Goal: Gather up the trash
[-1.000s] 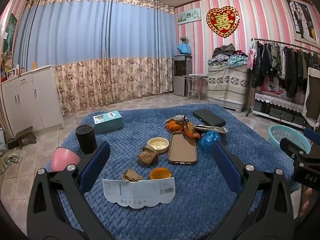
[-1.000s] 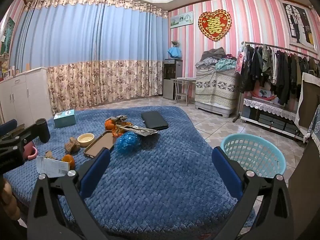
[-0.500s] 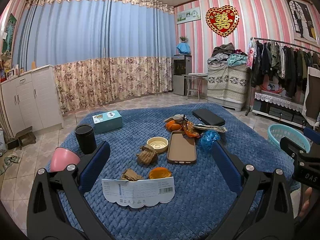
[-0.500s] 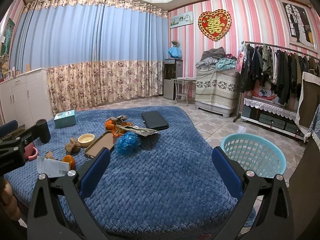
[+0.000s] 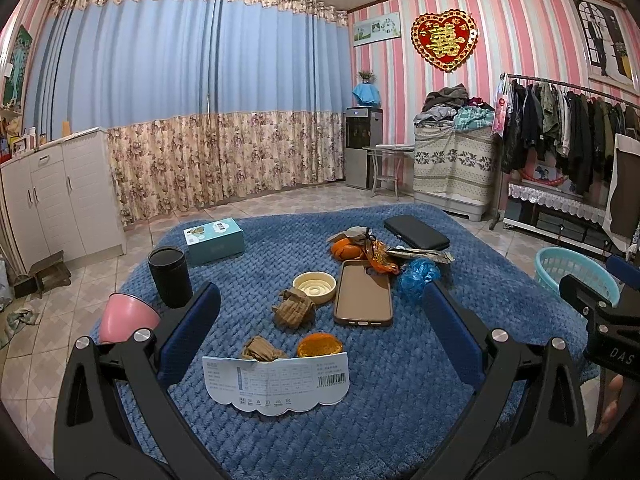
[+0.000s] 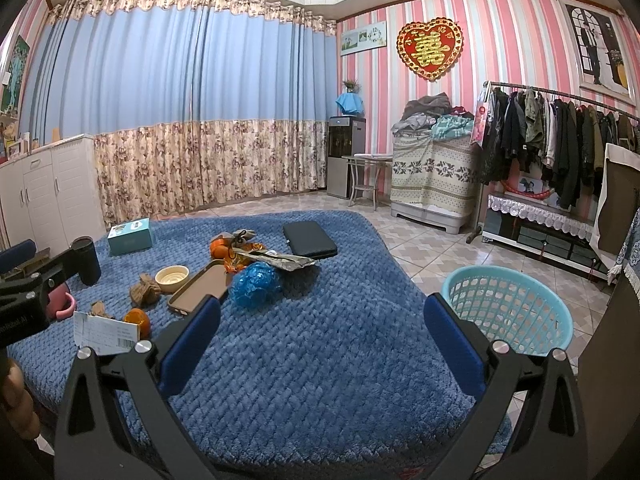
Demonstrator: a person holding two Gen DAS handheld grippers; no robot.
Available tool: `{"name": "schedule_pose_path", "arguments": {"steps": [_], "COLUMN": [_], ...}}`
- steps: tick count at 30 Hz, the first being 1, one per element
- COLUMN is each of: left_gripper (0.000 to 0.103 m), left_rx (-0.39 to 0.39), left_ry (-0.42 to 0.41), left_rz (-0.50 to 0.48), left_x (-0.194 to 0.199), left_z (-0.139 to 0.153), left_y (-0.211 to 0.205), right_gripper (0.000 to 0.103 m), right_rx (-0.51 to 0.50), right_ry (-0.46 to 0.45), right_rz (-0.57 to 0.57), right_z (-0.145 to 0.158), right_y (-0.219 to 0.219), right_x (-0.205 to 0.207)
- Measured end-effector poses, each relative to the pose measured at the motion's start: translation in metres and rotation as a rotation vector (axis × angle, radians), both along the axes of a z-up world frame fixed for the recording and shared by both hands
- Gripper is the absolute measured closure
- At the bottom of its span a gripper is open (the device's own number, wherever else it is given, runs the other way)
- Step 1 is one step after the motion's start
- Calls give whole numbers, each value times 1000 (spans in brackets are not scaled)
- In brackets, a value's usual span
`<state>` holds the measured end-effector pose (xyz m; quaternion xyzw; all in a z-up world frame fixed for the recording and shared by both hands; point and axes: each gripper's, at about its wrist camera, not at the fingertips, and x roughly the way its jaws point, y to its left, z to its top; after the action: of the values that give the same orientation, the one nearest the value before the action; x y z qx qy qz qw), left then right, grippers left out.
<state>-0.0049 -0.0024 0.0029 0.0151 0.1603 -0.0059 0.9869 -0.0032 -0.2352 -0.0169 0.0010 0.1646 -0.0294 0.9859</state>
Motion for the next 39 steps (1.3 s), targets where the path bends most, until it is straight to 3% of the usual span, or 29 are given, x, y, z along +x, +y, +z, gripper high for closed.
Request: {"name": "schedule_pose_path", "arguments": {"steps": [39], "left_gripper": [5], "left_rx": [7], "left_ry": [5], "left_rz": [0], "left_x": [2], "left_z": [-9], "left_y": [4], "right_gripper": [4], "right_rx": [8], "right_ry": [12], "right_rz": [-14], "right_z": [-3], "right_y": [-3], "right_x": [5]}}
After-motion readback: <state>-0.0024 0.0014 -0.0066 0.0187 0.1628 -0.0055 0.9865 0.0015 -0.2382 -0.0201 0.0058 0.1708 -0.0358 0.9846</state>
